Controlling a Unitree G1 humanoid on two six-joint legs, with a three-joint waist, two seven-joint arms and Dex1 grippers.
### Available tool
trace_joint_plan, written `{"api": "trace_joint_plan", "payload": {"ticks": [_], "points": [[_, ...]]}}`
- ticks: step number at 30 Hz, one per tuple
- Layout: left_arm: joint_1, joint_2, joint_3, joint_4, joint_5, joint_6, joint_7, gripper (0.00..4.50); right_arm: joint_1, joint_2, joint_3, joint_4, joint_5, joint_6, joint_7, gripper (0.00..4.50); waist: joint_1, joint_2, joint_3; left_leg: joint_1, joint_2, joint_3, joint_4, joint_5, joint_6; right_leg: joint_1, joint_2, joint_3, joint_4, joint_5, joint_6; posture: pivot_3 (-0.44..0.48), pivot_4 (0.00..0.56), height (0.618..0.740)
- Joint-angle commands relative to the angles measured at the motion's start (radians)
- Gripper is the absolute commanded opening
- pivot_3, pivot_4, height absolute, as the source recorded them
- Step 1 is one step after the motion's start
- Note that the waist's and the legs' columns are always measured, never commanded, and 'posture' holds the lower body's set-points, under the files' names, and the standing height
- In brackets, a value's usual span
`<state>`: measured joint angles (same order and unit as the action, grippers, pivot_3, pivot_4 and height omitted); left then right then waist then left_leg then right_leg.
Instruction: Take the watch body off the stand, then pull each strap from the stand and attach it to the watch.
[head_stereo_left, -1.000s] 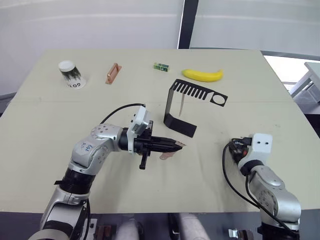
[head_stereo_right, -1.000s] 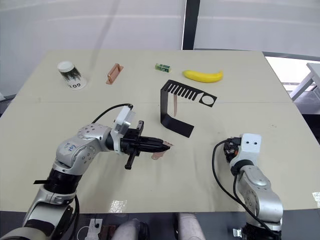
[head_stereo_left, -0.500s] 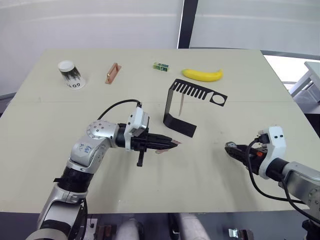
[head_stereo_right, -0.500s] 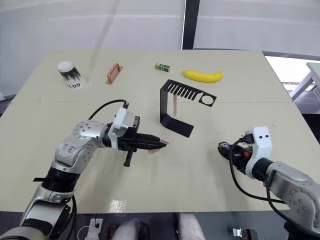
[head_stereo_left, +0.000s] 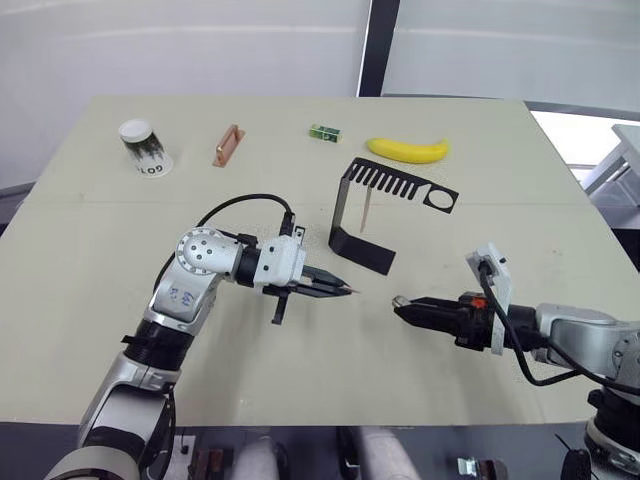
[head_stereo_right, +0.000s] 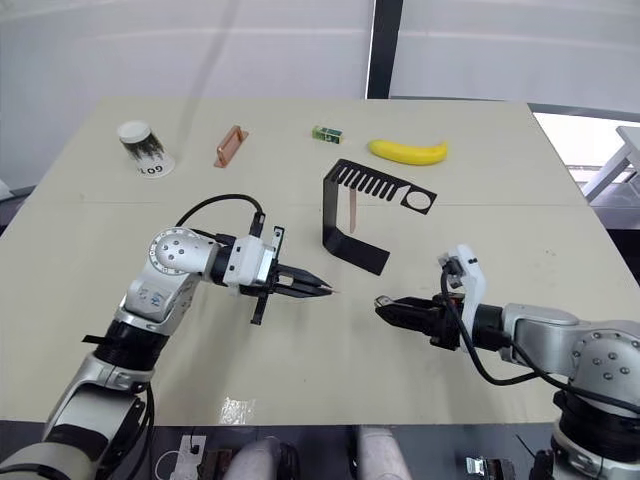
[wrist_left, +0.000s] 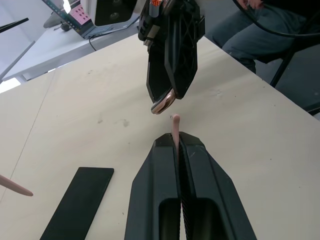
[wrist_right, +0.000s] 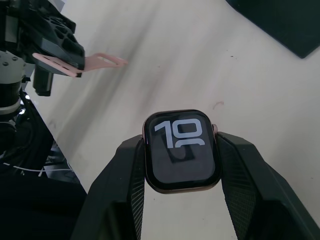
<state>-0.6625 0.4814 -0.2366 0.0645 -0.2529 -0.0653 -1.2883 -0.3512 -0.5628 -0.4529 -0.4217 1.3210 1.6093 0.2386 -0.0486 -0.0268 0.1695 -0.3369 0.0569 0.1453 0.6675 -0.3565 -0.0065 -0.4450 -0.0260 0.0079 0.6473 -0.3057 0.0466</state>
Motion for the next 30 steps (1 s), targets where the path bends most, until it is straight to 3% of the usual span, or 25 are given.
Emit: {"api": "trace_joint_plan", "payload": {"ticks": [1,17,30], "points": [[-0.029,-0.005,-0.01,0.02,0.03,-0.067,-0.006,0.0,-0.034,0.005,0.028,0.046,0.117,-0.014,-0.096,1.61,-0.002,0.0,0.0,0.0,0.0,0.0,0.0,0.0,0.0,0.0,0.0,0.0,0.0,0.0,0.0,0.0,0.15,0.74],[-0.066,-0.036,-0.049,0.093,0.119,-0.188,0.019,0.0,-0.055,-0.247,0.35,0.127,0.595,-0.353,-0.392,1.61,-0.004,0.0,0.0,0.0,0.0,0.0,0.0,0.0,0.0,0.0,0.0,0.0,-0.001,0.0,0.0,0.0,0.15,0.74],[-0.06,-0.05,-0.046,0.094,0.141,-0.192,0.06,0.0,-0.062,-0.333,0.459,0.123,0.651,-0.477,-0.415,1.61,-0.002,0.0,0.0,-0.001,0.001,0.0,0.0,0.0,0.0,0.0,0.0,0.0,-0.001,0.0,0.0,0.0,0.15,0.74]]}}
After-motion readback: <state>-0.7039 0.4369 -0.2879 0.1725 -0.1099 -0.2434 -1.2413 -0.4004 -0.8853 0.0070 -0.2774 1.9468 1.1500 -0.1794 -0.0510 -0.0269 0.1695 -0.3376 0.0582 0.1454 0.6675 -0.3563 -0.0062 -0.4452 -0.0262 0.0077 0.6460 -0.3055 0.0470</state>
